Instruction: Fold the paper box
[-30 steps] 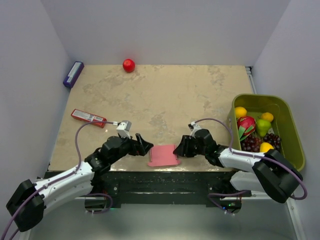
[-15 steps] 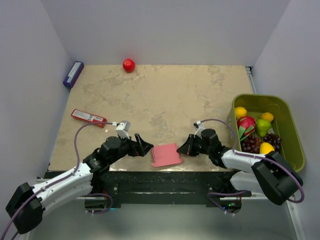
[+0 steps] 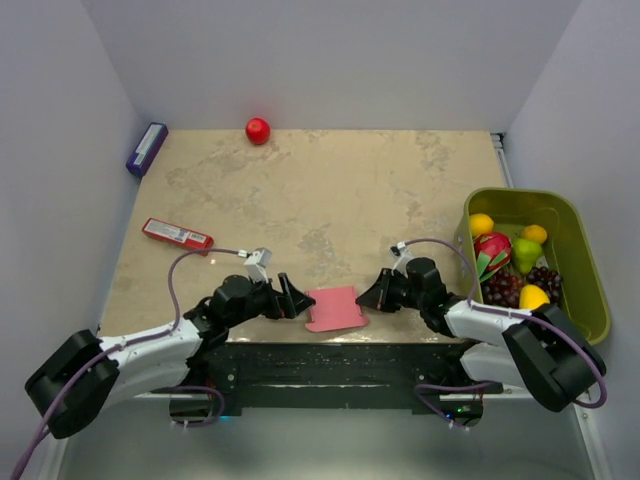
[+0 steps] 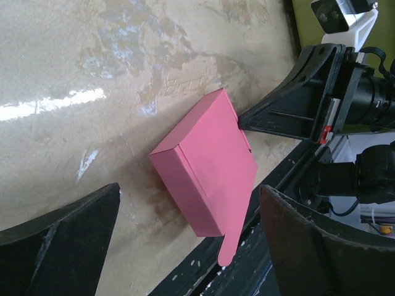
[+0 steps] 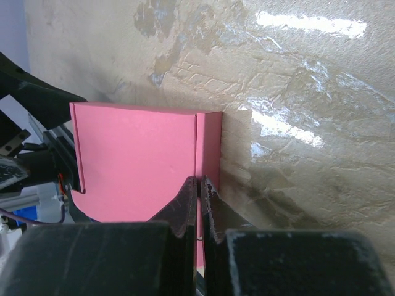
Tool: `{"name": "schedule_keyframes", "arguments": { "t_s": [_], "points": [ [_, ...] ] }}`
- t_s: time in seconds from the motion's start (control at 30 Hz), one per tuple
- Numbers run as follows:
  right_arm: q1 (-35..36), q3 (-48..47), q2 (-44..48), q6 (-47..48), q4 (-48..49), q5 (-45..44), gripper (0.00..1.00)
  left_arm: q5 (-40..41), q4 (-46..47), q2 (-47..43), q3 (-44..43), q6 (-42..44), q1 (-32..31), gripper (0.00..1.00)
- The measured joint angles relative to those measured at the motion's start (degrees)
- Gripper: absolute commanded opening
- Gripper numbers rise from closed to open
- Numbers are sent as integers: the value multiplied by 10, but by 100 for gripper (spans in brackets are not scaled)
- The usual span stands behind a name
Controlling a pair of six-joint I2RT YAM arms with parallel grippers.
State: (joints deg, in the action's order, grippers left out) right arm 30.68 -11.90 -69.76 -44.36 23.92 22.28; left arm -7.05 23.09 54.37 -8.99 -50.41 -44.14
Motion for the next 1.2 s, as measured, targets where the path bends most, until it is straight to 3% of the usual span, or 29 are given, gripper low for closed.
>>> {"name": "schedule_keyframes", "arguments": {
  "t_s": [0.27,0.47,0.67,0.7,0.77,0.87,0.97,1.2],
  "points": [
    [-1,0,1,0,0,0,0,-31,148,135,23,-47,-16,86],
    [-1,0,2,6,0,1,0,-38,238,219,15,-77,-43,58],
    [-3,-7,21,33,-35,-9,28,-34,279,240,9,-106,-43,38],
    [-4,-10,26,40,-48,-12,37,-31,284,242,8,-110,-43,33],
    [-4,-24,36,57,-78,-20,43,-25,290,246,4,-120,-42,30],
    [-2,-56,51,88,-121,-34,62,-25,297,258,-5,-130,-43,29],
    [33,-90,92,125,-158,-73,69,-43,300,271,-15,-139,-35,26],
    [241,-167,197,238,-197,-221,75,-122,273,267,-17,-154,23,20]
  ]
}}
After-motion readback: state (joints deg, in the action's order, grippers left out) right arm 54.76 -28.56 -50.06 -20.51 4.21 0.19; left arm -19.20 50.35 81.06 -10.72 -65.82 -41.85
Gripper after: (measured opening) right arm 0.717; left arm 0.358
